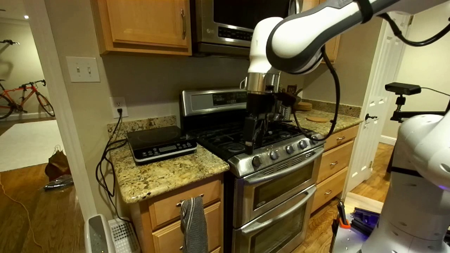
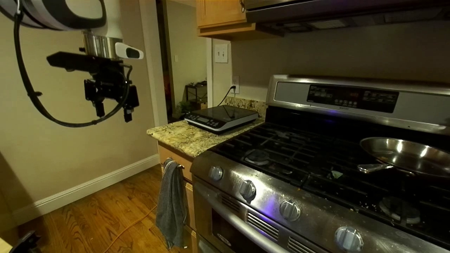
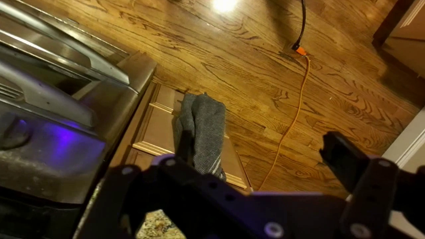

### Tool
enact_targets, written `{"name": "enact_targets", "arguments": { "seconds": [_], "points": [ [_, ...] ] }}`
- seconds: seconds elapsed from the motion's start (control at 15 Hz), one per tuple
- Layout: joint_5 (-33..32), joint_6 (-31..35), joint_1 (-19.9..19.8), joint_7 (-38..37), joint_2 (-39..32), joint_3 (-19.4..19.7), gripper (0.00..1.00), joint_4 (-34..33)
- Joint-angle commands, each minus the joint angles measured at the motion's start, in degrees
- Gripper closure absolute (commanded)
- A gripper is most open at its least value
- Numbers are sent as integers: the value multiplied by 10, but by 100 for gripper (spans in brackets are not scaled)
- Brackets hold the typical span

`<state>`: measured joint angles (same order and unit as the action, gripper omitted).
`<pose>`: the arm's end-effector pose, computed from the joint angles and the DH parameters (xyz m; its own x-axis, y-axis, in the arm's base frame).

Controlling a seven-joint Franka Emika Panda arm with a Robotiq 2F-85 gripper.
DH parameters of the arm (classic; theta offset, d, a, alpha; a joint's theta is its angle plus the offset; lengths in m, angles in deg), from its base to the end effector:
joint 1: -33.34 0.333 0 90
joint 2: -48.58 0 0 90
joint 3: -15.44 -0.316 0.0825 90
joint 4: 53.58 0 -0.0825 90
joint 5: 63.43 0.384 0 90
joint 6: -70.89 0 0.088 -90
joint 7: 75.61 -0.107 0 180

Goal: Open the top drawer.

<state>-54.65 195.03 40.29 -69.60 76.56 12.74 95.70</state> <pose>0.3826 0.0709 0.4193 0.9818 0.1812 0.0565 0.1862 -0.9771 -0.1032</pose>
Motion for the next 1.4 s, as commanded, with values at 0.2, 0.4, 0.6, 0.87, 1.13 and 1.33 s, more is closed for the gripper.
{"name": "enact_targets", "arguments": {
  "seconds": [0.2,0.4,0.6,0.87,1.13,1.33],
  "points": [
    [3,44,35,7,-52,-20,0,3],
    [3,46,36,12,-61,-22,0,1],
    [3,46,36,15,-61,-21,0,-1],
    [-43,136,38,46,-99,-38,0,4],
    [-97,237,39,71,-163,-51,0,2],
    [-123,308,41,96,-212,-56,0,1]
  ]
}}
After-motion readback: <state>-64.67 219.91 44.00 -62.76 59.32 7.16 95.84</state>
